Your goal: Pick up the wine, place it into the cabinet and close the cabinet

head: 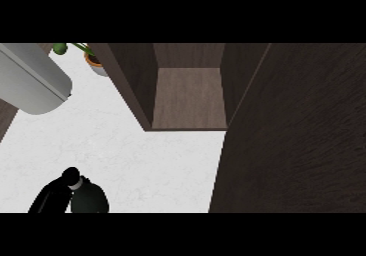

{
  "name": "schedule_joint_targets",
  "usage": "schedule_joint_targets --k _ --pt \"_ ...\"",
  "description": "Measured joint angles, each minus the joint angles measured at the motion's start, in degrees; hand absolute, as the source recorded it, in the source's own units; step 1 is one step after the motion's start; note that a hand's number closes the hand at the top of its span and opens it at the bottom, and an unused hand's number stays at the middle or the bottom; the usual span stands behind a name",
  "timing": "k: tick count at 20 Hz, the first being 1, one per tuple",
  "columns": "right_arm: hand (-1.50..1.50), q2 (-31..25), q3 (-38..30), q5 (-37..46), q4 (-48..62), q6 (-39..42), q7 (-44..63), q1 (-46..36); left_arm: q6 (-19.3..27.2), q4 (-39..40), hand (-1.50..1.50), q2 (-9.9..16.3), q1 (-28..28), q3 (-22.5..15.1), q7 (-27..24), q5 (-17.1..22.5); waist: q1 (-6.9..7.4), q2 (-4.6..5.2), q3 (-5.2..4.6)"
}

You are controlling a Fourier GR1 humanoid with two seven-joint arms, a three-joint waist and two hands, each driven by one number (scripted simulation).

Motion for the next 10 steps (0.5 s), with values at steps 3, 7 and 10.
schedule_joint_targets --k 3,7,10 --pt "-1.50 -0.2 -0.2 -0.1 -0.1 -0.1 0.2 -0.3 3.2 -2.1 1.50 -1.1 -0.2 -1.6 -3.2 -2.9 -0.04 -0.03 0.00" --pt "-1.50 0.0 0.7 0.0 0.1 -0.2 -0.2 -0.2 11.3 -2.3 1.50 -4.4 -4.5 -3.6 -6.9 -6.6 -0.37 0.02 -0.01" --pt "-1.50 -0.2 0.2 -0.1 0.0 0.0 -0.4 0.1 19.3 0.2 1.50 -6.0 -8.2 -6.5 -10.6 -7.6 -0.68 0.06 -0.03"
